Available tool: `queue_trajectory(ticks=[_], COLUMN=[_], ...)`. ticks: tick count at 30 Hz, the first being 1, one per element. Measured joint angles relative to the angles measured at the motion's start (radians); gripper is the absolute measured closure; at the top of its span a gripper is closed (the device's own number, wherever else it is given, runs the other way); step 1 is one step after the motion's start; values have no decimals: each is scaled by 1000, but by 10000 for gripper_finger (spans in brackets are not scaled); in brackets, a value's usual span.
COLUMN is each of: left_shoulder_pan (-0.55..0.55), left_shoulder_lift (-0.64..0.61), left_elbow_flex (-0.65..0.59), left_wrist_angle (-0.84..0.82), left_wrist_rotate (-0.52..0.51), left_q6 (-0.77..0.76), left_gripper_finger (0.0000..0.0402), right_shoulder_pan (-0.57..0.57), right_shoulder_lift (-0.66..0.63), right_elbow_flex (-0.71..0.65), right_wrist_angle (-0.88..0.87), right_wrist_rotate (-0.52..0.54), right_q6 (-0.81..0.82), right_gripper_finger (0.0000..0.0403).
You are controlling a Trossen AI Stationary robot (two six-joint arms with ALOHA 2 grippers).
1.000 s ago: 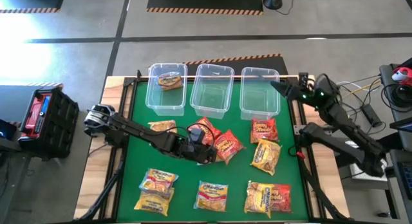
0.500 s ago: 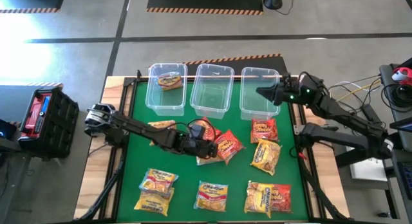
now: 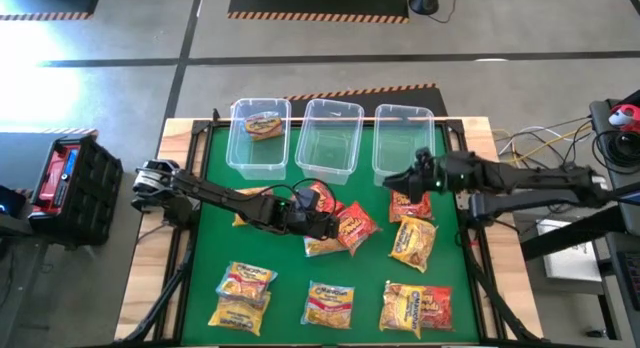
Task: Sort Maruchan noodles
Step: Put the top center orange noodle pack into the top center transparent bin
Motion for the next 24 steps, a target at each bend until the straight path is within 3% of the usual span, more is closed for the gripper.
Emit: queue_trajectory(ticks=[11,24], left_shoulder_pan=[0,-2], left_shoulder_lift=[71,155], left_elbow_flex=[-5,-5], left_wrist_angle=[83,145], left_wrist_rotate=[89,106], left_q6=[0,-27], left_gripper_finger=[235,235], right_shoulder_pan=[254,356], right_shoulder_lift=[128,320], right_elbow_flex=[1,2], right_wrist_angle=[-13,-3], right_wrist_rotate=[202,199], right_q6=[147,301], right_gripper_finger=[195,195])
